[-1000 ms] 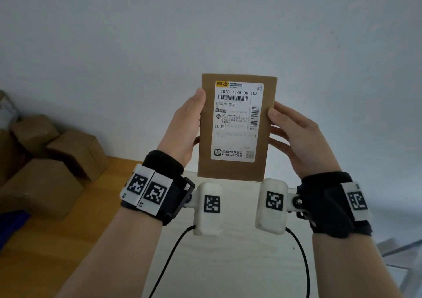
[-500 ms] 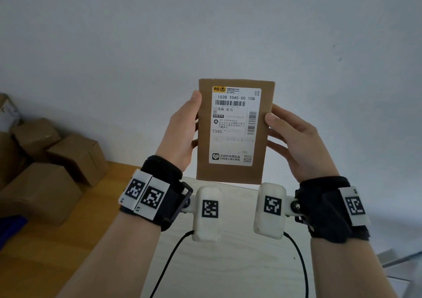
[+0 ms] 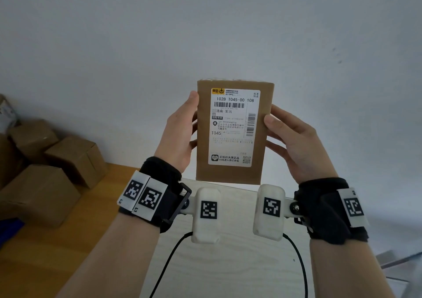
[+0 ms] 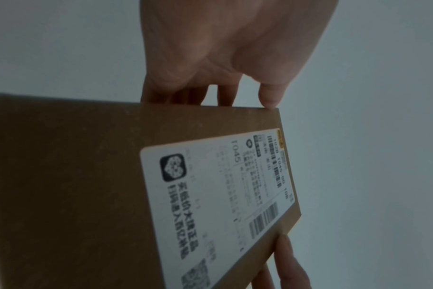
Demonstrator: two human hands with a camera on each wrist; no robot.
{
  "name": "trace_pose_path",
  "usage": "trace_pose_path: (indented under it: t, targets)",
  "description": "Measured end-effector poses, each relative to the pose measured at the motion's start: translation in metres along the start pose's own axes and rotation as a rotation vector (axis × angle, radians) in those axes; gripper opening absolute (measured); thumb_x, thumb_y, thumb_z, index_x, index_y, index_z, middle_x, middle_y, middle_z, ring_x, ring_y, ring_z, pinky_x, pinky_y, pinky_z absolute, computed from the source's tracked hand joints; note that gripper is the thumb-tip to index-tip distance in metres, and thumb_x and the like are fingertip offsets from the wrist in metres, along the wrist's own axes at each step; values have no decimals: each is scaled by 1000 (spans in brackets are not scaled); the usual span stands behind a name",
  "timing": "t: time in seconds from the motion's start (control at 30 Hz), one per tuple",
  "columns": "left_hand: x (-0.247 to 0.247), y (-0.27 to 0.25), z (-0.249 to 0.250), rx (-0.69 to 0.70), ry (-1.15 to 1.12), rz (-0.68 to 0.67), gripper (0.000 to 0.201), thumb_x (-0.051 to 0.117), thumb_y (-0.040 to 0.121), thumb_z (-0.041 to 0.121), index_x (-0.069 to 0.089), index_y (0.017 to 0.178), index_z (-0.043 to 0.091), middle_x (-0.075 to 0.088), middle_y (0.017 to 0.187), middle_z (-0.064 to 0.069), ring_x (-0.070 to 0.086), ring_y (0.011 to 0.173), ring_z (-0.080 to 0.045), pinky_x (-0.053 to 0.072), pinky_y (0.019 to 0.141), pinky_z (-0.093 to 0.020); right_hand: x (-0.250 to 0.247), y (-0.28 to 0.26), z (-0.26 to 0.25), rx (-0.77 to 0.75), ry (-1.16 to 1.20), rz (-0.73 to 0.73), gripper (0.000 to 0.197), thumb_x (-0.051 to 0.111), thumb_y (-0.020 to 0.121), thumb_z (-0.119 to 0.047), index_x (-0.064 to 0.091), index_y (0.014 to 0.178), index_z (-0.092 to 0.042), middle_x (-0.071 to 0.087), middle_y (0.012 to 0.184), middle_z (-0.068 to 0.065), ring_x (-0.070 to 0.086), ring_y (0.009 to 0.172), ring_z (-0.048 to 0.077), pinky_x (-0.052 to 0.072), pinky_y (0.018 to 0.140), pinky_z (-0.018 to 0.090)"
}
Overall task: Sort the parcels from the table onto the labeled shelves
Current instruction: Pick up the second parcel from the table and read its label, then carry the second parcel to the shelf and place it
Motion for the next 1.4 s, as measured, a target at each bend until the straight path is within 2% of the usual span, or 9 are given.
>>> trace_pose_path:
  t: [0.3,0.5,0.63,0.73,0.8,0.9,1.03,1.2,1.4]
  targets:
    - [2,3,-2,-13,-27,-31,36,40,99,50,67,85,30,67,61,17,59,77,-10,43,66,-29,-2,-1,-1,-6,-18,5,41,61,90,-22,61,131,-24,75,111,0,68,105,9,53,81,22]
    - [10,5,-1,-16,16,-97,33,39,99,49,67,95,32,66,90,14,59,92,-10,44,77,-31,-8,-3,-2,-11,-36,21,39,57,93,-22,60,132,-25,74,111,-4,68,101,7,51,82,21]
    - [18,7,-3,36,124,-137,43,36,100,50,55,133,29,65,116,12,58,115,-15,48,91,-36,-16,-6,-2,0,-52,53,36,55,95,-23,61,131,-26,74,105,-9,69,93,2,51,80,20]
    - [25,10,-7,65,186,-153,37,38,100,45,47,134,33,65,114,14,61,108,-9,50,94,-38,-29,-10,2,32,-49,129,36,55,94,-28,60,130,-23,73,102,-9,69,89,4,52,78,21]
    - [32,13,-12,64,208,-176,30,42,99,41,47,128,33,66,110,13,64,96,-3,54,91,-32,-41,-13,7,62,-49,207,30,55,94,-30,62,120,-17,72,96,-9,67,86,7,52,74,22]
    - [48,12,-19,96,223,-224,31,47,98,35,47,129,31,68,117,7,66,84,7,53,66,-8,-57,-21,16,111,-44,291,20,54,95,-33,60,104,-16,71,90,-8,67,82,9,52,75,25]
    - [68,8,-37,95,132,-290,39,47,97,28,47,137,26,62,130,4,68,93,-1,55,78,-21,-73,-36,28,140,-25,353,18,53,95,-31,59,100,-15,72,89,-6,67,79,8,53,72,24]
    - [100,-7,-69,-49,42,-356,40,44,100,31,47,140,30,67,117,10,67,84,5,57,87,-33,-105,-72,28,94,-34,454,10,55,95,-21,63,99,-18,72,86,-9,66,72,2,51,66,18]
    - [154,-60,-75,-163,-4,-506,42,38,103,33,46,144,31,64,123,13,59,104,-6,45,71,-20,-148,-132,3,53,-53,561,30,54,95,-25,65,123,-19,74,98,-11,67,85,2,51,65,18]
Point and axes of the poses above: each hand's wrist, its own y-axis towards the middle knuckle, its own x-axis out of the palm, z = x × y, the point moved 9 cm from there along y, towards the middle knuckle
